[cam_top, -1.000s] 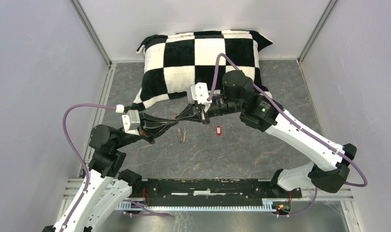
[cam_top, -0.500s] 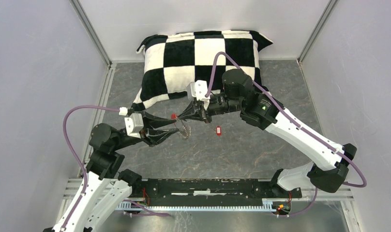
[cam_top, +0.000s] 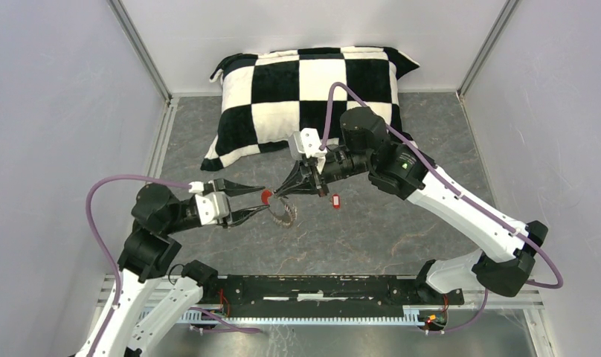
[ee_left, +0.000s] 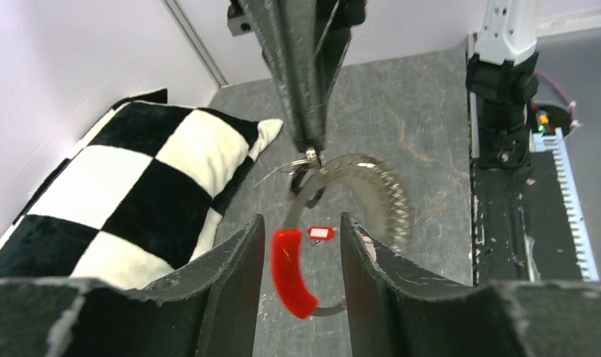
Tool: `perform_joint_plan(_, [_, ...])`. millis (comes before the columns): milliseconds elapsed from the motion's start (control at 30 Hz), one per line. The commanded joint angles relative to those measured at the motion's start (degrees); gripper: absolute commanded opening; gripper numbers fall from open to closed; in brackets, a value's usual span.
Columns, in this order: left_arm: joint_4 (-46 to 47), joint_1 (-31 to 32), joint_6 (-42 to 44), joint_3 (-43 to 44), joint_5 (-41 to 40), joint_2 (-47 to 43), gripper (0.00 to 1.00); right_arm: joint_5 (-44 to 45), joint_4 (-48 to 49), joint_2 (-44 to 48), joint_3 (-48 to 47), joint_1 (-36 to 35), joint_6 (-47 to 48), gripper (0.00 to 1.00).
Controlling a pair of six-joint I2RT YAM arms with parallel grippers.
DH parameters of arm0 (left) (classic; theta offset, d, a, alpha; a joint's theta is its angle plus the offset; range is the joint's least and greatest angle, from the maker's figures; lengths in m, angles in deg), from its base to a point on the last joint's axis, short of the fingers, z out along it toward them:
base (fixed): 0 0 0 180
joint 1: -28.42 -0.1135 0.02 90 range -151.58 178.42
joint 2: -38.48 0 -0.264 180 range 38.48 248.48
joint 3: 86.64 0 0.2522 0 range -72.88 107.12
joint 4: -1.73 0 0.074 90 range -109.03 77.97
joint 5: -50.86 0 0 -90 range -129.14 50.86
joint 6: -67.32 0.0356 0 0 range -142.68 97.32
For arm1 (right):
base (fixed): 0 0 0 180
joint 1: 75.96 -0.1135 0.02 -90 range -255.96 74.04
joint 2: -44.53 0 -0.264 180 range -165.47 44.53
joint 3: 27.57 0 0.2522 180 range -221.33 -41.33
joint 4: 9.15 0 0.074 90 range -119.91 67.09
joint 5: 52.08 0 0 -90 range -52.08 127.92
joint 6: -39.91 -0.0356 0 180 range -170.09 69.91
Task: Put the keys on the keyring
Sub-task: Adjust the key on the keyring.
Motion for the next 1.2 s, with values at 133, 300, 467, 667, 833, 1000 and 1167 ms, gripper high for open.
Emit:
perform_joint_plan(133, [-4.8, 0.1, 16.6, 3.4, 7.4, 4.9, 0.51, -6.4, -0.2, 0.9, 1.0, 0.1, -1.3, 0.0])
perform_joint_plan(300, [-13.4, 0.1, 27.9, 7.4, 13.2, 7.1, 0.5, -6.0, -0.5, 0.4, 1.2, 0.0, -1.4, 0.0])
perform_joint_plan(467, [-15.5, 0.2, 29.7, 8.5, 16.2, 7.7, 0.49, -5.9, -1.0, -0.4, 0.8, -0.3, -1.3, 0.0])
perform_joint_plan(667, [-15.6, 0.1, 31.3, 8.1, 18.0, 8.9, 0.47, -6.2, -2.5, -1.7, -0.1, -1.2, -0.8, 0.0])
perform_joint_plan(833, [-15.8, 0.1, 33.8, 8.3, 18.2, 9.4, 0.47, -6.3, -3.6, -2.4, -0.6, -1.7, -0.1, 0.0])
perform_joint_plan(1000, [-15.8, 0.2, 35.3, 7.8, 15.9, 8.4, 0.47, -6.4, -3.6, -2.6, -0.6, -1.9, 0.1, 0.0])
perform_joint_plan(1167, [-15.7, 0.1, 34.1, 7.2, 18.8, 7.7, 0.44, -6.6, -2.2, -3.1, -1.1, -2.3, -0.8, 0.0])
